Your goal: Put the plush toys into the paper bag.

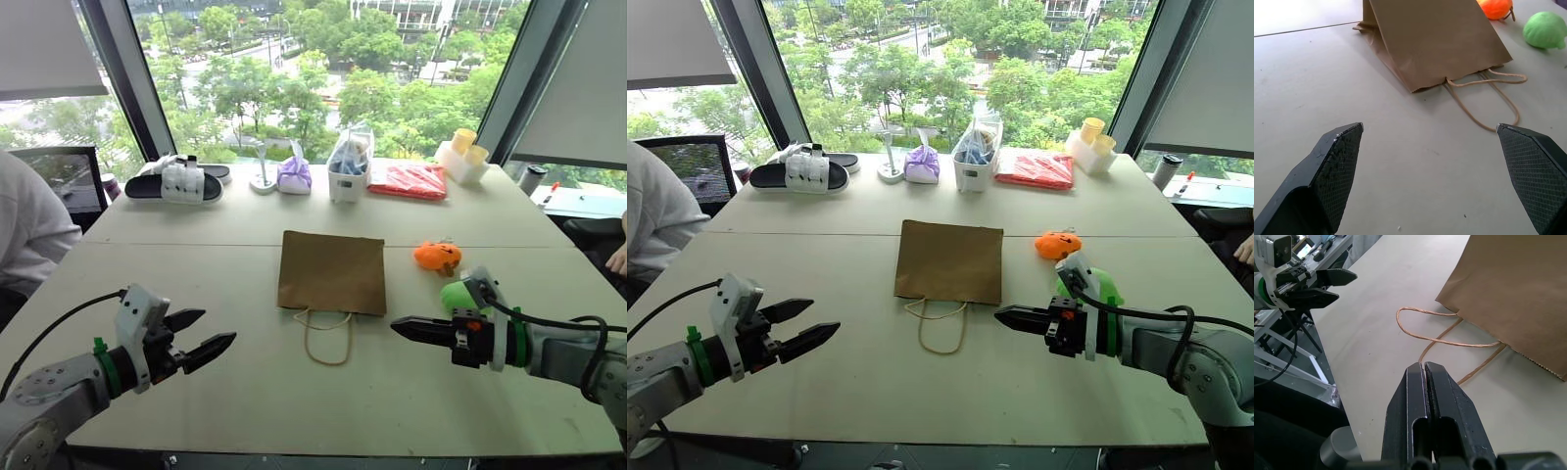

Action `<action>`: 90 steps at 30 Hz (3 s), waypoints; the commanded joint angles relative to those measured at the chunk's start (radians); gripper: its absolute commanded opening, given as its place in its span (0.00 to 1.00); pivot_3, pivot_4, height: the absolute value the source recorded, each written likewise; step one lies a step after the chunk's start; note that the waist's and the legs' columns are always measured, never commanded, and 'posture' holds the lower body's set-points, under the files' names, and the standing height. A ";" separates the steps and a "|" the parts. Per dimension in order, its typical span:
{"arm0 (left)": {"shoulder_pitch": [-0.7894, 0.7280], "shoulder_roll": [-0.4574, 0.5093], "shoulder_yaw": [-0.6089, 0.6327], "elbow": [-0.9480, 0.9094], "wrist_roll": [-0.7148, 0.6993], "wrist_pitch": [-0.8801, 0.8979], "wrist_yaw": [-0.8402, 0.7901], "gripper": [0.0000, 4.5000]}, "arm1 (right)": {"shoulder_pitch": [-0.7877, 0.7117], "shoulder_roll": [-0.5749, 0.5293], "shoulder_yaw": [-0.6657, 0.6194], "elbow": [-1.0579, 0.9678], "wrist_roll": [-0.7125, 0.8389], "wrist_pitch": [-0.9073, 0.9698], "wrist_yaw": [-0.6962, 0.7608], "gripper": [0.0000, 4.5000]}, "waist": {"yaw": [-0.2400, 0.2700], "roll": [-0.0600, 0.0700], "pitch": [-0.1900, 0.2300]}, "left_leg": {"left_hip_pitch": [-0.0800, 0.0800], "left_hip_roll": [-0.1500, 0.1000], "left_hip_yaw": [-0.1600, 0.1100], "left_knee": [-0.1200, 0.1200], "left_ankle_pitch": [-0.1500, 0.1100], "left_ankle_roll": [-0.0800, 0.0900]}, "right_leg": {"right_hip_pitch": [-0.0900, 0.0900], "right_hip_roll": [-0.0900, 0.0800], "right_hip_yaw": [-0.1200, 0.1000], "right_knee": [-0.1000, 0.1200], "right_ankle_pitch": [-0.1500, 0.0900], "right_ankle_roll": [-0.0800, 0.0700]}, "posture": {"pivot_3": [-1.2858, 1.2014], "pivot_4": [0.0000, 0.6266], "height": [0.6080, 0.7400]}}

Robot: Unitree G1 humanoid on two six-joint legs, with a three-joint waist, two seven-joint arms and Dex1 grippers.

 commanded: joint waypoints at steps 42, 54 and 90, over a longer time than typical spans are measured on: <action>-1.026 -0.406 -0.699 1.262 0.708 -1.030 -0.694 0.00 | 0.298 0.228 -0.103 -0.268 0.047 -0.098 -0.337 0.00 | -0.003 -0.001 0.001 | -0.001 -0.003 0.000 0.002 0.000 0.001 | 0.000 0.002 -0.003 0.002 0.004 0.008 | 0.52 0.24 1.00; -1.179 -0.510 -0.495 1.085 0.516 -0.310 -0.465 0.00 | 0.084 0.437 0.158 -0.200 -0.226 -0.226 -0.535 0.00 | -0.033 -0.003 0.002 | 0.001 -0.004 -0.006 0.002 0.001 0.000 | 0.001 0.004 -0.004 0.006 0.003 0.010 | 0.52 0.24 1.00; -1.205 -0.650 -0.125 0.723 -0.087 0.304 -0.072 0.00 | -0.149 0.600 0.360 0.320 -0.778 -0.381 -0.459 0.00 | -0.055 -0.002 0.001 | 0.003 -0.004 -0.006 0.002 0.005 -0.007 | -0.003 0.004 -0.002 0.017 0.003 0.009 | 0.52 0.24 1.00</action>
